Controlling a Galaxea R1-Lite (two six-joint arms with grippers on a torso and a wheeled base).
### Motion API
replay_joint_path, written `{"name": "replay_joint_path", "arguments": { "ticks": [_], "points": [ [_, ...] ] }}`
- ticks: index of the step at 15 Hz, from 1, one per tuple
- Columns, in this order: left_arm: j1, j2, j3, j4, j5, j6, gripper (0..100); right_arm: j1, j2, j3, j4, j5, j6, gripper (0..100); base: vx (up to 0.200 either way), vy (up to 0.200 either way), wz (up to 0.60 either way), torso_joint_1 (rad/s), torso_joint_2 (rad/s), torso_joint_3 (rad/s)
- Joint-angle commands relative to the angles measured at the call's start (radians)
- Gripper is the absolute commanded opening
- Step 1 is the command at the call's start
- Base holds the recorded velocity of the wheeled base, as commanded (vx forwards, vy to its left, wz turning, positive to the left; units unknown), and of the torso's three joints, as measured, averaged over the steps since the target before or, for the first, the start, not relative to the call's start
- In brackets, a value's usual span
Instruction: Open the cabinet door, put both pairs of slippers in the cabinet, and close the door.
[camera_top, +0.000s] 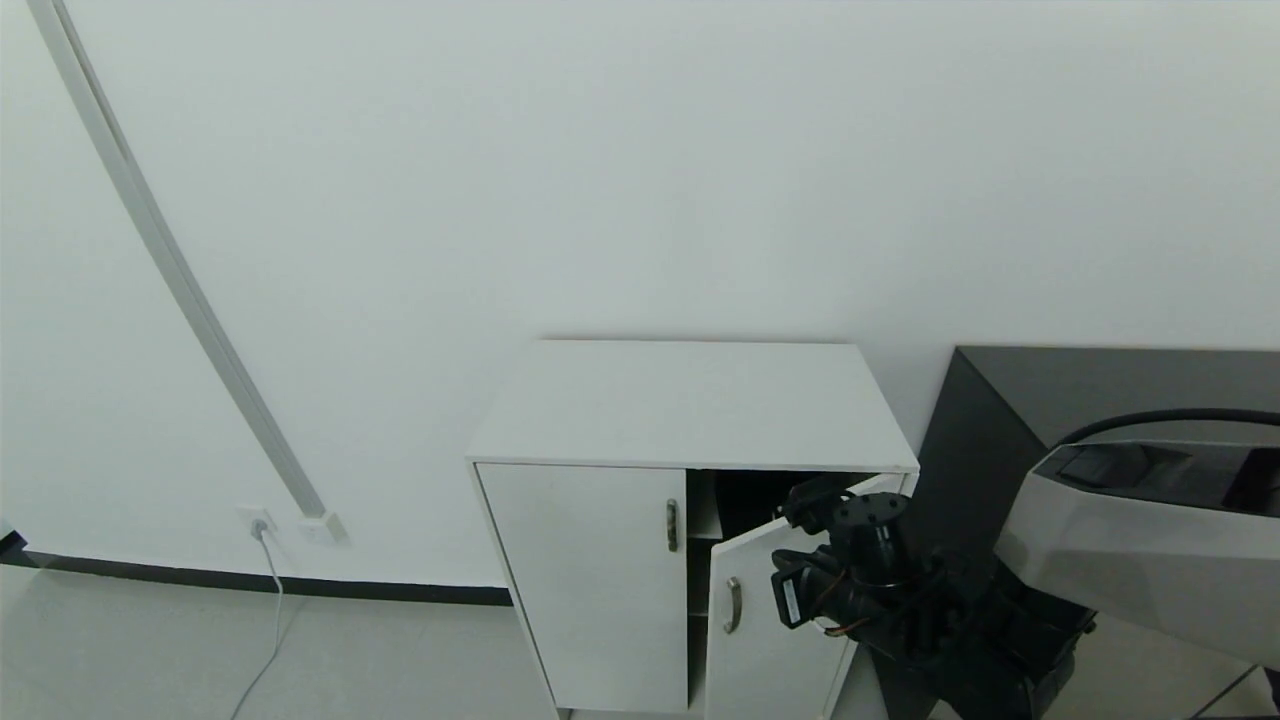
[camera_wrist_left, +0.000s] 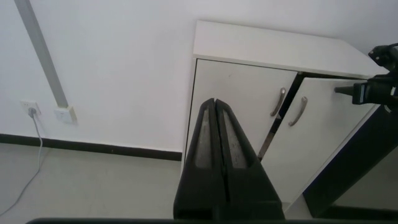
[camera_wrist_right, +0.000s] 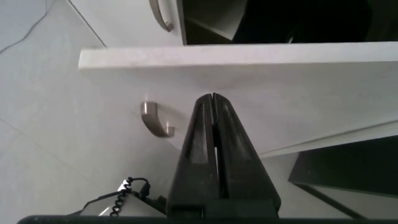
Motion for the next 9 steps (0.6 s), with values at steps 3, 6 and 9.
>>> {"name": "replay_joint_path", "arguments": {
  "ticks": [3, 6, 9],
  "points": [
    [0.0, 0.0, -0.001, 0.0, 0.0, -0.001, 0, -0.008, 0.02, -0.073, 0.037, -0.022, 0.0, 0, 0.0, 0.0, 0.0, 0.0, 0.0, 0.0],
    [0.0, 0.0, 0.0, 0.0, 0.002, -0.001, 0, -0.016, 0.042, -0.116, 0.06, -0.035, 0.0, 0, 0.0, 0.0, 0.0, 0.0, 0.0, 0.0],
    [0.0, 0.0, -0.001, 0.0, 0.002, -0.001, 0, -0.031, 0.069, -0.151, 0.062, -0.051, 0.0, 0, 0.0, 0.0, 0.0, 0.0, 0.0, 0.0]
  ]
}}
